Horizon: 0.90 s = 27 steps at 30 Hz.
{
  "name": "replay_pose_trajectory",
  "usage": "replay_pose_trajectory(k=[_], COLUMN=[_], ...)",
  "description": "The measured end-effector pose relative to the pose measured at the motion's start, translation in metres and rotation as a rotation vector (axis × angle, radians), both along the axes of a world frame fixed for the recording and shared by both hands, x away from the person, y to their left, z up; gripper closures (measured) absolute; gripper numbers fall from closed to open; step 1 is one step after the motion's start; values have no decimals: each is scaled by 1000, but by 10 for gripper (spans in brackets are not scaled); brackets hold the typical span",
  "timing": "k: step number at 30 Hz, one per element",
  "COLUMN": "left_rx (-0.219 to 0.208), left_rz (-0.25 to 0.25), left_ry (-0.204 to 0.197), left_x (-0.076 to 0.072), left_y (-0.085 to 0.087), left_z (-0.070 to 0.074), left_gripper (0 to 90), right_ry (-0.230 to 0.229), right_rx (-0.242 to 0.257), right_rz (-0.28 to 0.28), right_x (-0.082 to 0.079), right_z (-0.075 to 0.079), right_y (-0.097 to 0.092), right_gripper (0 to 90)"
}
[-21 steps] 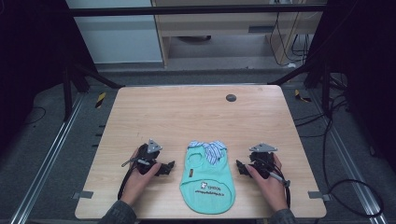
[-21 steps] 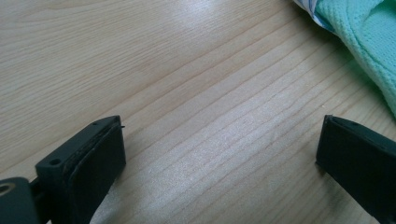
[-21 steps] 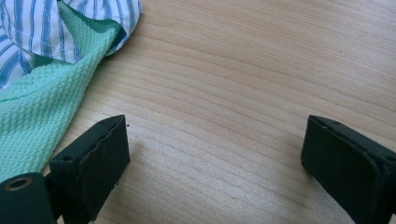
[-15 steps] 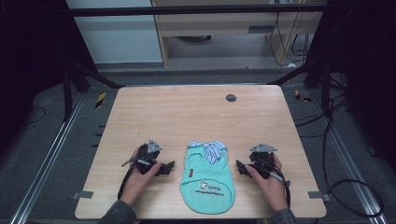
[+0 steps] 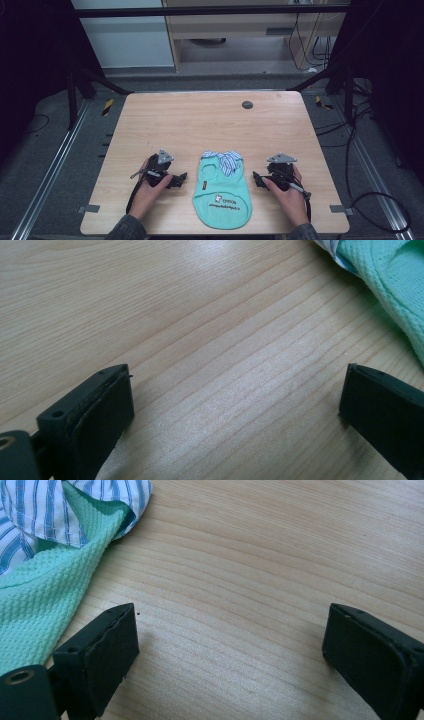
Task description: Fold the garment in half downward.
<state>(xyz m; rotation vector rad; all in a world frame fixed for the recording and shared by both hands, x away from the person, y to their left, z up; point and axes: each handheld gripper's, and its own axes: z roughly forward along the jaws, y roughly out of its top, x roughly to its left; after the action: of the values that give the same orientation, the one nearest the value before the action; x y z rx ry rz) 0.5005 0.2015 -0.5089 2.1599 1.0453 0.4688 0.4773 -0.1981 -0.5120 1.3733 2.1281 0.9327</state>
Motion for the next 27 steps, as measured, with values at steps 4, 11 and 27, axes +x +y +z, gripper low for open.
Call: replay_pose_trajectory(k=[4,11,27], left_rx=[0,-8,73], left_rz=[-3,-1,-146], left_ry=[1,-2,54], left_x=[0,-1,28], left_y=[0,-1,-36], left_z=[0,3,30], left_gripper=[0,96,293], right_ry=[-2,-9,16], right_rx=[-1,2,-66], right_rz=[3,-10,203], right_x=[0,-2,36], right_z=[0,1,41], right_y=[0,-1,27], right_gripper=[79,170,532])
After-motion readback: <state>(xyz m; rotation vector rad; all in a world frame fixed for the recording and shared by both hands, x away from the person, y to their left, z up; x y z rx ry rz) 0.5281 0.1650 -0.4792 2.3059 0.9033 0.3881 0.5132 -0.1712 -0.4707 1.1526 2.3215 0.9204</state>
